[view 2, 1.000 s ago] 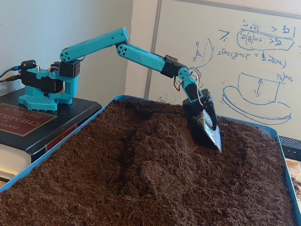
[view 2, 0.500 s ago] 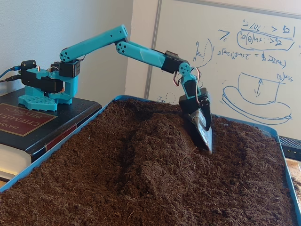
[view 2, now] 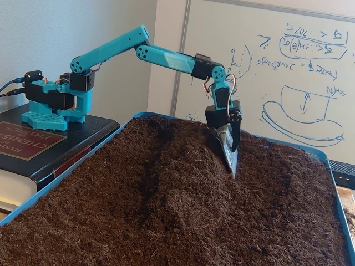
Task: Build a berm.
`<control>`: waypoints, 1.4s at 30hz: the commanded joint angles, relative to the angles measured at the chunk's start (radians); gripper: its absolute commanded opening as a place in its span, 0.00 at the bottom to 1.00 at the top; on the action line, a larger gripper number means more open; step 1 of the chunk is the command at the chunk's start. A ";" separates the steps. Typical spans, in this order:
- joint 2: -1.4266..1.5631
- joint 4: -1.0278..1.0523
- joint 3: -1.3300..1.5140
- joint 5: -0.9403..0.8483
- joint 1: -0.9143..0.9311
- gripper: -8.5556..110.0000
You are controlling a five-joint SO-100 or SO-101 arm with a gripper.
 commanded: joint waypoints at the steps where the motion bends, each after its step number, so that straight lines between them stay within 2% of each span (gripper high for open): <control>1: 0.104 0.064 0.003 0.006 0.012 0.08; 6: 0.238 -0.026 0.005 0.008 0.071 0.08; 11: 0.307 -0.233 0.021 0.006 0.173 0.08; 17: 0.296 -0.520 0.028 -0.012 0.284 0.08; 22: 0.221 -0.649 0.026 -0.038 0.364 0.08; 34: -0.005 -0.687 0.025 -0.477 0.505 0.08; 37: -0.060 -0.680 0.025 -0.531 0.508 0.08; 42: -0.147 -0.675 0.025 -0.525 0.499 0.08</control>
